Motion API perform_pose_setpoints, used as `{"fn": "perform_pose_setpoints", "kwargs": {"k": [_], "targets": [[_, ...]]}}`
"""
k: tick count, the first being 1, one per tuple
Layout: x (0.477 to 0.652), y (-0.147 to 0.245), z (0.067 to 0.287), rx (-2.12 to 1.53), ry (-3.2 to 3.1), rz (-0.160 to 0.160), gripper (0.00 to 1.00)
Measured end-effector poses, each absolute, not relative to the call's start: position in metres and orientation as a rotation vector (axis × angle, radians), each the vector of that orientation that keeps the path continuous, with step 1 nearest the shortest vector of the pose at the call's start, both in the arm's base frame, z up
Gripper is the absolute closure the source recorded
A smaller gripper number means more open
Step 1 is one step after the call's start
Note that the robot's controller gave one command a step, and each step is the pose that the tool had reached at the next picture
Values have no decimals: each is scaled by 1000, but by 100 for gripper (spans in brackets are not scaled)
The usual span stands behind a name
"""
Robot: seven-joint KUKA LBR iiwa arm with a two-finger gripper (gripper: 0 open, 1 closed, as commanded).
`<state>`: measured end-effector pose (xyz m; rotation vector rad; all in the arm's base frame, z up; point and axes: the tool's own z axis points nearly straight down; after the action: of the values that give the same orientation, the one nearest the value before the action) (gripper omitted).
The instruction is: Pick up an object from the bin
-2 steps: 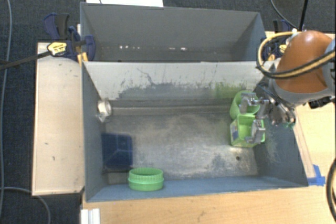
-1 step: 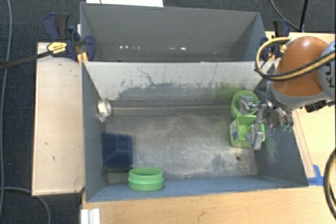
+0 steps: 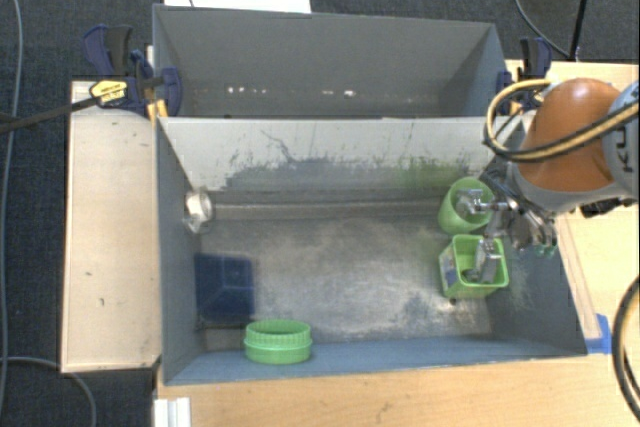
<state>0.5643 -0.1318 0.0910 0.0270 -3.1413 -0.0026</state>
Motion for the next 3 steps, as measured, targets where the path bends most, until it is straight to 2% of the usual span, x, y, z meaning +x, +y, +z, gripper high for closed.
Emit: {"fn": "perform_pose_setpoints", "kwargs": {"k": [1, 2, 3], "targets": [[575, -133, 88, 187, -3135, -11, 0], [570, -133, 72, 239, -3136, -2, 100], [570, -133, 71, 242, -3134, -2, 0]]}}
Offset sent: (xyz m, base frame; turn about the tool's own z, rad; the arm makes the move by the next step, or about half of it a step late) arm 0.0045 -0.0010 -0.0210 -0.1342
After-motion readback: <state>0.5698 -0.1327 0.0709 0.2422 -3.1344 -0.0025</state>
